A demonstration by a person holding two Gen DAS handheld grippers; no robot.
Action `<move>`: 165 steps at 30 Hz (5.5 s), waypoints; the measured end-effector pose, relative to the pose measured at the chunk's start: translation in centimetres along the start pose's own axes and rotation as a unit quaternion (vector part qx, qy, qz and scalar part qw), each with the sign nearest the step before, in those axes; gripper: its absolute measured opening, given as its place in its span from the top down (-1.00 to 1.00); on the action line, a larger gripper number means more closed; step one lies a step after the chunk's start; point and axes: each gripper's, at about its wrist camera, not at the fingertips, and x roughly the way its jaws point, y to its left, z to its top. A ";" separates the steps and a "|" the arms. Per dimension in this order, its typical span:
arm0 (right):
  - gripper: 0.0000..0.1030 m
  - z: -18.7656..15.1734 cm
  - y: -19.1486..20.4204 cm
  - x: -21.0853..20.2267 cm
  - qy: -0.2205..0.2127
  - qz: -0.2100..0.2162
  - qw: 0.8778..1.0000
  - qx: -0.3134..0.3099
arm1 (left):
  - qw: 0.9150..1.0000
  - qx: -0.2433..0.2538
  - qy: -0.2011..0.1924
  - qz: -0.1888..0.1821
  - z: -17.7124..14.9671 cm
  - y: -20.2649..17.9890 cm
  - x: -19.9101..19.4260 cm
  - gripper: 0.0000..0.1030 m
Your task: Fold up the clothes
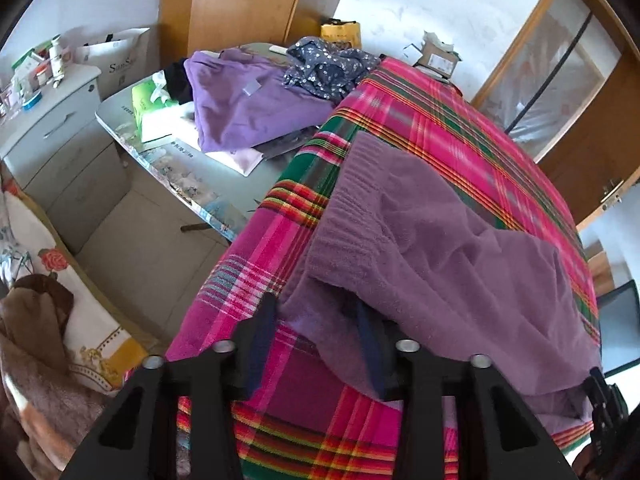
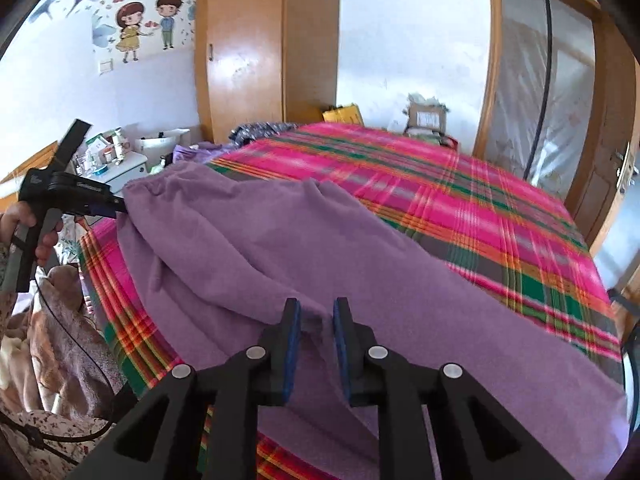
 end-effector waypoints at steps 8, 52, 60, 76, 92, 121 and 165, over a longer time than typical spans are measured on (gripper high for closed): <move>0.67 0.0 2.3 0.8 0.012 0.049 0.998 -0.027 | 0.999 -0.024 -0.020 -0.019 -0.2 1.6 -1.0 0.76; 0.30 -0.3 0.8 1.2 0.020 0.024 0.998 -0.053 | 0.995 -0.049 -0.010 -0.083 -1.1 -0.6 -3.2 0.50; 0.27 -1.3 0.2 2.4 0.053 -0.009 0.995 -0.086 | 0.991 -0.101 0.014 -0.089 -0.6 0.4 -1.5 0.50; 0.89 -0.9 0.5 3.1 0.047 0.013 0.994 -0.099 | 0.977 -0.171 -0.002 -0.128 0.5 1.5 -0.5 0.75; 0.90 -1.3 2.6 0.2 0.039 0.027 0.984 -0.174 | 0.978 -0.178 -0.009 -0.109 -0.8 3.4 -1.6 0.85; 0.73 2.0 -2.0 -1.0 0.105 0.139 0.978 -0.119 | 0.993 -0.110 -0.044 -0.029 2.1 1.5 -5.4 0.47; 0.43 10.6 -8.6 22.0 0.286 0.415 0.856 0.118 | 0.997 -0.045 0.052 -0.033 9.2 -4.4 5.4 0.47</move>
